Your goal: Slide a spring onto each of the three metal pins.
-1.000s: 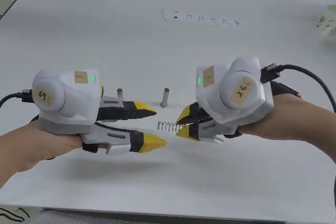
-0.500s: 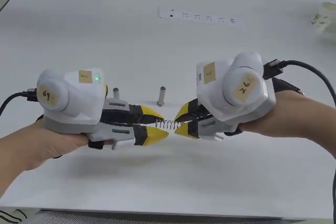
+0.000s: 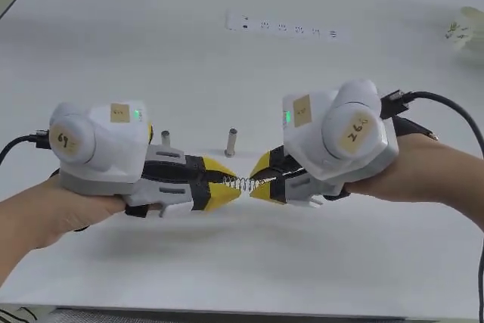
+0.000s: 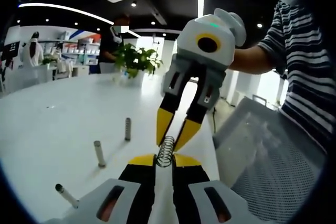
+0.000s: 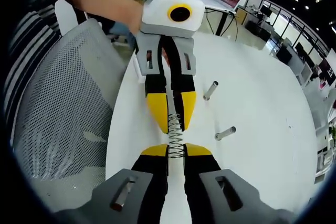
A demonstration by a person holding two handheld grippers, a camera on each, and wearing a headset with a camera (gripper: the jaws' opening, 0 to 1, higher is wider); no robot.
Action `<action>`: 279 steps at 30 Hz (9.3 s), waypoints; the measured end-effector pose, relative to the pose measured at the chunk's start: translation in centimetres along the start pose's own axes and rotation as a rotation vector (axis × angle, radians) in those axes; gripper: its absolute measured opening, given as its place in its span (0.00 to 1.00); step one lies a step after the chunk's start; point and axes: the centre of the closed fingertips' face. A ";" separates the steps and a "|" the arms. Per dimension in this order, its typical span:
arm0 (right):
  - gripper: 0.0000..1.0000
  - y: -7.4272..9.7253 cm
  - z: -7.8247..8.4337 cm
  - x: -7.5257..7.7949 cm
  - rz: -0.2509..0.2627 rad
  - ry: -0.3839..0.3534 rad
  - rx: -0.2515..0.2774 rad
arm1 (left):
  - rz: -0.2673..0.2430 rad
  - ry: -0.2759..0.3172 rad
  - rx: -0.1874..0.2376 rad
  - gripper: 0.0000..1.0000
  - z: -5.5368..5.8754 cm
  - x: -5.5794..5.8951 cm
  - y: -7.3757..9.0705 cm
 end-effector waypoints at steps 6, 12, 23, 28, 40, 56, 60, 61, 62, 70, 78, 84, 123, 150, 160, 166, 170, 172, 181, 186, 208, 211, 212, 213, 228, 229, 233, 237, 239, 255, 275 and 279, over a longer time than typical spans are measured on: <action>0.08 0.2 -0.1 0.1 -0.003 -0.014 0.020 | 0.016 0.008 0.003 0.02 -0.3 0.1 0.1; 0.08 0.2 -0.1 -0.1 -0.004 -0.018 0.038 | 0.035 0.006 -0.009 0.02 -0.3 0.3 0.1; 0.10 0.4 1.0 -0.2 -0.002 -0.041 0.055 | 0.054 0.010 -0.021 0.02 0.0 0.4 0.3; 0.10 0.3 0.5 -0.5 -0.007 -0.039 0.079 | 0.056 0.011 -0.024 0.02 0.0 0.4 0.3; 0.08 0.2 0.2 -0.8 -0.008 -0.005 0.072 | 0.063 0.010 -0.025 0.02 -0.1 0.8 0.5; 0.07 1.9 -1.2 -0.5 -0.018 0.030 0.098 | 0.075 0.010 -0.035 0.02 0.2 0.6 0.5; 0.07 2.0 -1.5 -0.5 -0.028 0.037 0.101 | 0.077 0.007 -0.038 0.02 0.2 0.6 0.5; 0.07 2.0 -1.6 -0.6 -0.032 0.040 0.102 | 0.078 0.007 -0.039 0.02 0.3 0.7 0.5; 0.07 2.1 -1.7 -0.6 -0.034 0.044 0.103 | 0.077 0.005 -0.041 0.02 0.3 0.7 0.6; 0.07 2.3 -2.7 -0.7 -0.051 0.067 0.115 | 0.072 -0.011 -0.057 0.02 0.6 0.7 0.5; 0.07 2.1 -3.4 -0.7 -0.055 0.078 0.125 | 0.063 -0.031 -0.067 0.02 1.0 0.8 0.4; 0.07 2.1 -3.9 -0.8 -0.058 0.078 0.135 | 0.056 -0.032 -0.068 0.02 1.2 1.0 0.5; 0.07 1.5 -6.3 -1.2 -0.023 0.035 0.271 | 0.045 -0.052 -0.074 0.03 1.1 1.0 0.3; 0.07 1.8 -6.4 -0.6 -0.013 0.056 0.242 | 0.022 -0.043 -0.061 0.08 0.4 0.4 0.0; 0.07 1.9 -6.2 0.0 0.005 0.046 0.240 | -0.013 -0.027 -0.060 0.17 0.6 -0.2 0.9; 0.07 2.0 -6.3 0.0 0.012 0.042 0.246 | -0.028 -0.012 -0.057 0.23 0.7 -0.4 1.1; 0.07 2.1 -6.2 0.0 0.020 0.039 0.246 | -0.031 -0.009 -0.058 0.27 0.8 -0.3 1.2; 0.07 2.2 -6.2 0.1 0.022 0.033 0.248 | -0.032 -0.005 -0.057 0.28 0.8 -0.3 1.3; 0.07 2.6 -5.9 0.9 0.048 0.027 0.248 | -0.061 0.022 -0.052 0.35 1.1 -0.7 2.5; 0.07 2.7 -5.7 1.1 0.052 0.023 0.244 | -0.081 0.047 -0.048 0.40 1.6 -1.1 3.4; 0.07 2.6 -5.3 2.3 0.087 0.018 0.230 | -0.220 0.079 -0.048 0.63 3.0 -2.8 7.2; 0.07 2.5 -5.1 2.4 0.091 0.020 0.223 | -0.250 0.088 -0.037 0.73 3.0 -3.4 7.7; 0.07 2.5 -5.1 2.4 0.093 0.019 0.225 | -0.263 0.090 -0.042 0.76 3.2 -3.6 7.9; 0.07 2.5 -5.1 2.4 0.094 0.018 0.226 | -0.270 0.094 -0.045 0.78 3.4 -3.8 8.1; 0.07 2.6 -4.9 2.5 0.116 0.019 0.221 | -0.347 0.118 -0.020 0.98 3.8 -5.8 9.6; 0.07 2.5 -4.9 2.5 0.117 0.019 0.220 | -0.351 0.116 -0.022 0.98 3.8 -5.9 9.7; 0.07 2.2 -4.4 3.0 0.111 0.002 0.216 | -0.364 0.123 -0.018 0.98 3.9 -6.2 10.0; 0.07 2.2 -4.3 3.1 0.104 -0.020 0.219 | -0.375 0.126 -0.016 0.98 3.9 -6.5 10.2; 0.07 2.2 -4.3 3.4 0.107 -0.020 0.215 | -0.381 0.128 -0.014 0.98 3.9 -6.7 10.4; 0.07 2.1 -3.5 5.7 0.073 -0.115 0.203 | -0.389 0.135 -0.015 0.98 4.0 -7.0 10.6; 0.07 2.5 -4.2 10.2 0.157 -0.152 0.237 | -0.397 0.132 -0.012 0.98 4.0 -7.2 11.0; 0.07 2.0 -3.5 10.5 0.157 -0.178 0.237 | -0.401 0.134 -0.012 0.98 4.1 -7.2 11.2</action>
Point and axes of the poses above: the centre of the closed fingertips' face, and the gripper's own axes: y roughly backward along the fingers, x roughly to its right, z roughly out of its underside, and after that the axes turned 5 degrees about -z, right-handed
